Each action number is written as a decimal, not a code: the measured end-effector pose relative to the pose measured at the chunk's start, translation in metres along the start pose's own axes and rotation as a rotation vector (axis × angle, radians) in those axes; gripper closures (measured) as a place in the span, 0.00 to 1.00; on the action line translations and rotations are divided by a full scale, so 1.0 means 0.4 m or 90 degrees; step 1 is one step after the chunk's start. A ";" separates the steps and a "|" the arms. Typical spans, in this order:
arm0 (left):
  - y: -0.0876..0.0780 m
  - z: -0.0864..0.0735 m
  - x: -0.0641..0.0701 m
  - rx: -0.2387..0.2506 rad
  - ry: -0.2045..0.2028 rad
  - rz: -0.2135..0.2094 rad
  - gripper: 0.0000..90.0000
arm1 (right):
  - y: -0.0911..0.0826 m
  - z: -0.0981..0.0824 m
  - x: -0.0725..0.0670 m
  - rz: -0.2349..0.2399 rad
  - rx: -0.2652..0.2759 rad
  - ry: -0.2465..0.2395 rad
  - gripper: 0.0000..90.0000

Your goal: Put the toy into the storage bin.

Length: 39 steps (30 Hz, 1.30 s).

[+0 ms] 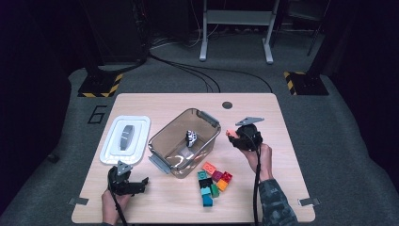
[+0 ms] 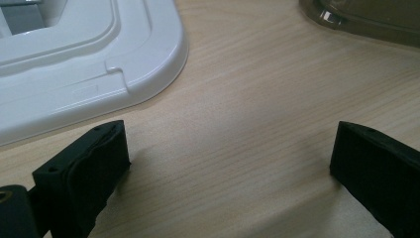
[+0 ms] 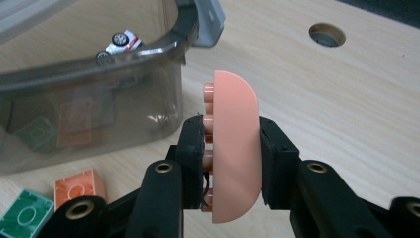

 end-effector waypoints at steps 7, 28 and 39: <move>0.000 0.000 0.000 0.000 0.000 0.000 0.02 | -0.013 0.045 0.008 -0.011 0.014 -0.011 0.75; 0.000 0.000 0.000 0.000 0.000 0.000 0.02 | -0.034 0.182 -0.059 0.005 0.041 -0.078 0.75; 0.000 0.000 0.000 0.000 0.000 0.000 0.02 | 0.015 0.212 -0.116 0.038 0.001 -0.126 0.74</move>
Point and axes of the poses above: each handheld gripper's, and its own axes: y roughly forward along the jaws, z roughly out of its top, x roughly to its right, the point moved 6 cm from there along y, roughly forward along the jaws, and after that the axes turned 11 degrees about -x, right-handed, at the moved point
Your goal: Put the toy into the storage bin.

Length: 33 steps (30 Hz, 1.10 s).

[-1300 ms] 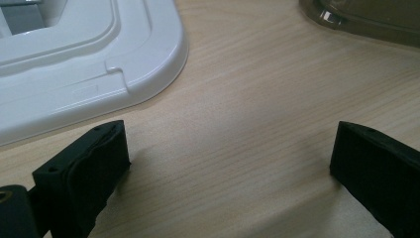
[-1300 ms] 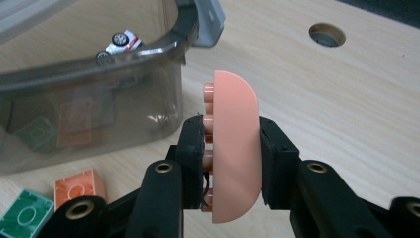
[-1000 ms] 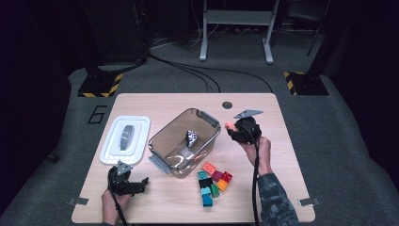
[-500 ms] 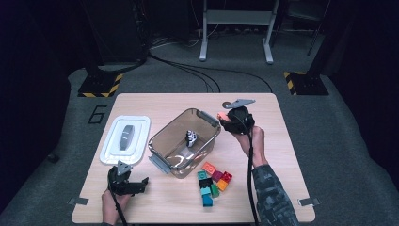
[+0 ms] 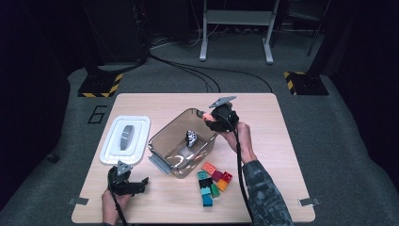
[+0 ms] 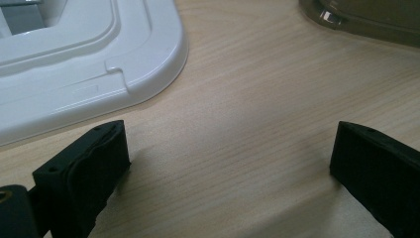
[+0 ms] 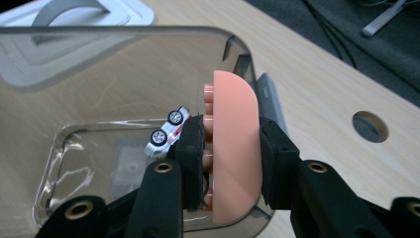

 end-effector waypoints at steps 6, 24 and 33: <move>0.000 0.000 0.000 0.000 0.000 0.000 0.02 | 0.013 -0.006 -0.007 0.008 -0.027 -0.005 0.74; 0.000 0.000 0.000 0.000 0.000 0.000 0.02 | 0.036 -0.021 -0.014 -0.028 -0.065 -0.056 0.68; 0.000 0.000 0.000 0.000 0.000 0.000 0.02 | 0.018 -0.026 -0.018 -0.024 -0.040 -0.042 0.45</move>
Point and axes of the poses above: each handheld gripper's, and its own axes: y roughly forward along the jaws, z roughly out of its top, x roughly to its right, the point moved 6 cm from there along y, roughly forward along the jaws, and after that the axes turned 11 degrees about -x, right-handed, at the moved point
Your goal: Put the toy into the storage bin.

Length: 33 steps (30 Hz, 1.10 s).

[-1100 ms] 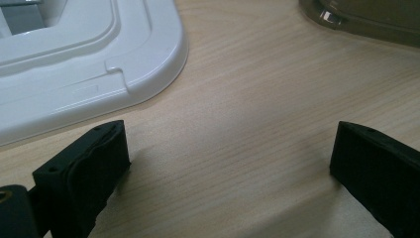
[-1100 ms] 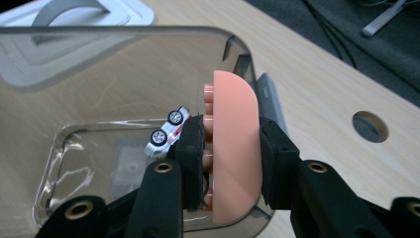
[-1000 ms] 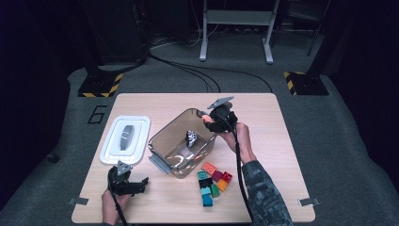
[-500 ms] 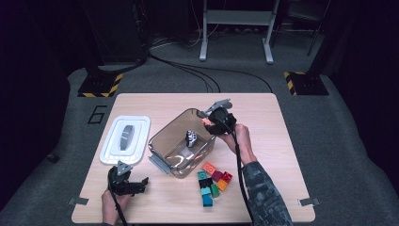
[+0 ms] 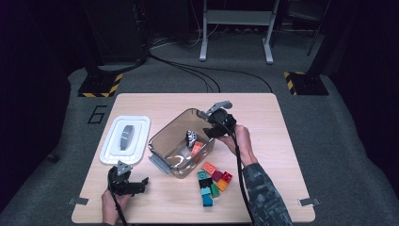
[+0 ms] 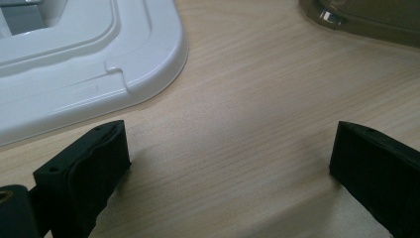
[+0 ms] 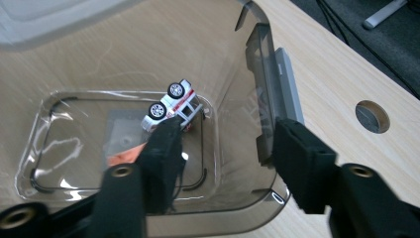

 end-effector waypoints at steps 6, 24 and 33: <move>0.000 0.000 0.000 0.000 0.000 0.000 0.02 | -0.040 -0.021 0.000 0.029 0.044 0.041 0.28; 0.000 0.000 0.000 0.000 0.000 0.000 0.02 | -0.095 -0.167 -0.004 0.058 0.049 0.098 0.14; 0.000 0.000 0.000 0.000 0.000 0.000 0.02 | -0.063 -0.251 -0.030 0.064 0.028 0.107 0.14</move>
Point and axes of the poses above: each handheld gripper's, and its own axes: y roughly forward along the jaws, z roughly out of its top, x roughly to its right, the point moved 6 cm from there along y, roughly forward along the jaws, and after that the axes turned 11 degrees about -x, right-handed, at the moved point
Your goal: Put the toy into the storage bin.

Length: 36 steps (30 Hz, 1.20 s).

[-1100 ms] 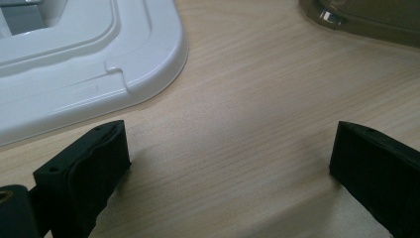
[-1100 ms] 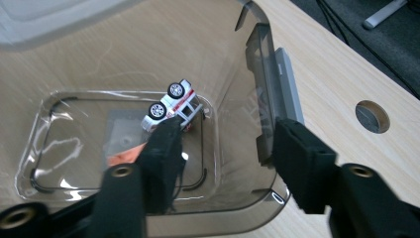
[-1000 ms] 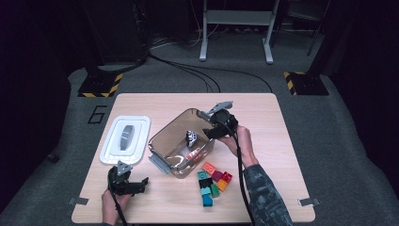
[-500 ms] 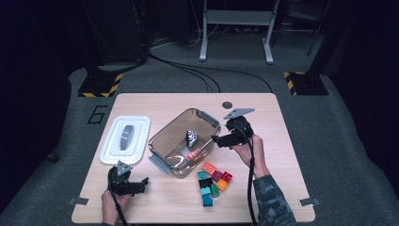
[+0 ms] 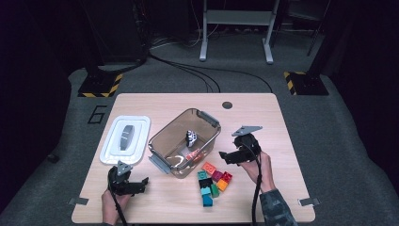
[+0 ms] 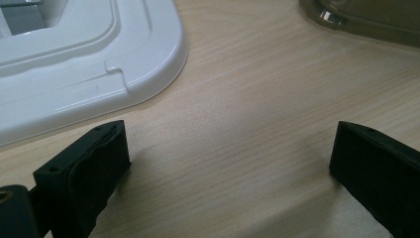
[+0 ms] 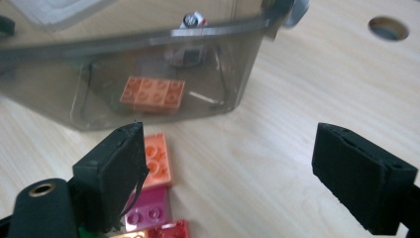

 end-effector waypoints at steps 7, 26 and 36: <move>0.000 0.000 0.000 0.000 -0.001 0.000 0.02 | 0.046 -0.079 -0.018 0.008 -0.034 -0.007 0.13; 0.000 0.000 0.000 -0.001 0.001 0.000 0.02 | 0.125 -0.178 -0.045 0.021 -0.085 0.004 0.36; 0.000 0.000 0.000 -0.001 0.000 0.000 0.02 | 0.118 -0.185 -0.034 0.004 -0.083 -0.002 0.60</move>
Point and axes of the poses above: each handheld gripper's, and its own axes: y roughly forward along the jaws, z roughly out of its top, x roughly to its right, the point moved 6 cm from there along y, roughly forward along the jaws, and after that the axes turned 11 degrees about -x, right-handed, at the moved point
